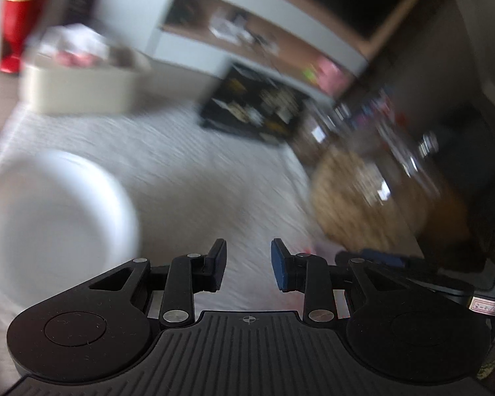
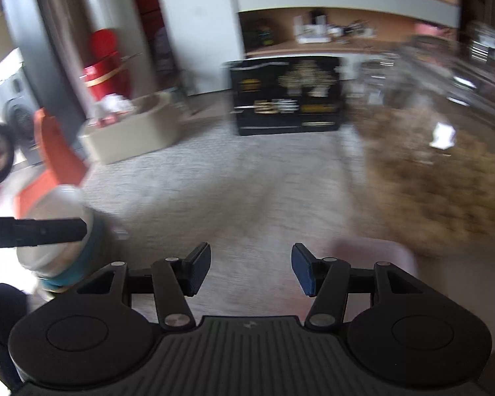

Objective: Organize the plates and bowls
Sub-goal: 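Move both tools to the white-and-red tray and grasp its rim, then lift the red-rimmed tray with both tools and carry it over the bowl stack, then lower the tray onto the top white bowl with both tools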

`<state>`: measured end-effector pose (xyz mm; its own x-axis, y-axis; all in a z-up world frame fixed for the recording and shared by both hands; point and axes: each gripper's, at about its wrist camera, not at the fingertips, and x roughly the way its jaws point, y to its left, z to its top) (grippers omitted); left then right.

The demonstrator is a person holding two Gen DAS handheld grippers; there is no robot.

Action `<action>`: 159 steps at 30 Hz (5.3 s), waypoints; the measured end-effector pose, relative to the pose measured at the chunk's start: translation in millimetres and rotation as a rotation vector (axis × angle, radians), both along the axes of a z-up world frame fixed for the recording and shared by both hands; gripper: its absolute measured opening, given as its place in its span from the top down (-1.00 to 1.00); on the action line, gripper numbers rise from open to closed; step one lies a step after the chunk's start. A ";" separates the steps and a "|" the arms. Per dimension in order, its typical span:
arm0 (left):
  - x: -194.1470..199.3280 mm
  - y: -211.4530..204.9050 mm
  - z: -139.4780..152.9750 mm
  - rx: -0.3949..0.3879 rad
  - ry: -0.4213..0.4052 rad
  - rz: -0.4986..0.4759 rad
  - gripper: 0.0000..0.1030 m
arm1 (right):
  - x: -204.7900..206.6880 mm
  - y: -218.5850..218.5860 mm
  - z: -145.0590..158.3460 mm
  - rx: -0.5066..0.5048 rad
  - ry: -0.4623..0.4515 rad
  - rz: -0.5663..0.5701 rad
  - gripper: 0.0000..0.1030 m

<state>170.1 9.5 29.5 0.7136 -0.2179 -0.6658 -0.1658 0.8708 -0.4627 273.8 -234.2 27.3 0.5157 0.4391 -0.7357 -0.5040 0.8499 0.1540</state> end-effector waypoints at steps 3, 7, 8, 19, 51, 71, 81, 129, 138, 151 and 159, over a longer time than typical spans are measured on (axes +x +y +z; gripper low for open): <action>36.0 -40.9 -24.1 -0.010 0.060 -0.086 0.37 | 10.9 -43.4 -16.0 -0.011 0.001 -0.091 -0.06; 74.5 -87.1 -57.1 0.003 0.143 -0.180 0.37 | 26.9 -89.2 -44.3 -0.017 0.042 -0.196 -0.06; 82.1 -97.0 -64.4 0.004 0.162 -0.197 0.37 | 32.0 -98.1 -53.6 -0.018 0.063 -0.220 -0.06; 124.2 -142.2 -114.0 0.057 0.245 -0.210 0.37 | 70.2 -121.3 -125.8 -0.011 0.264 -0.303 -0.06; -38.6 15.7 -112.9 0.066 0.214 0.044 0.50 | -56.1 73.4 -131.3 0.078 0.330 0.003 0.12; -35.3 12.3 -113.3 0.036 0.203 0.014 0.50 | -67.1 66.3 -122.7 0.052 0.270 -0.030 0.12; -45.1 12.4 -21.3 0.108 -0.006 0.021 0.50 | -79.4 57.8 -17.4 0.170 0.049 0.010 0.11; -92.6 175.7 -6.9 -0.075 -0.024 0.205 0.49 | -73.9 215.5 -7.2 0.153 0.107 0.231 0.03; -82.4 163.6 -10.5 -0.053 -0.014 0.170 0.49 | -74.9 207.9 0.0 0.142 0.049 0.202 0.04; -72.2 153.4 -26.7 -0.078 0.027 0.129 0.50 | -64.7 201.6 -18.0 0.119 0.107 0.182 0.08; -75.7 159.5 -11.0 -0.059 -0.009 0.146 0.50 | -70.7 197.3 1.1 0.147 0.037 0.185 0.07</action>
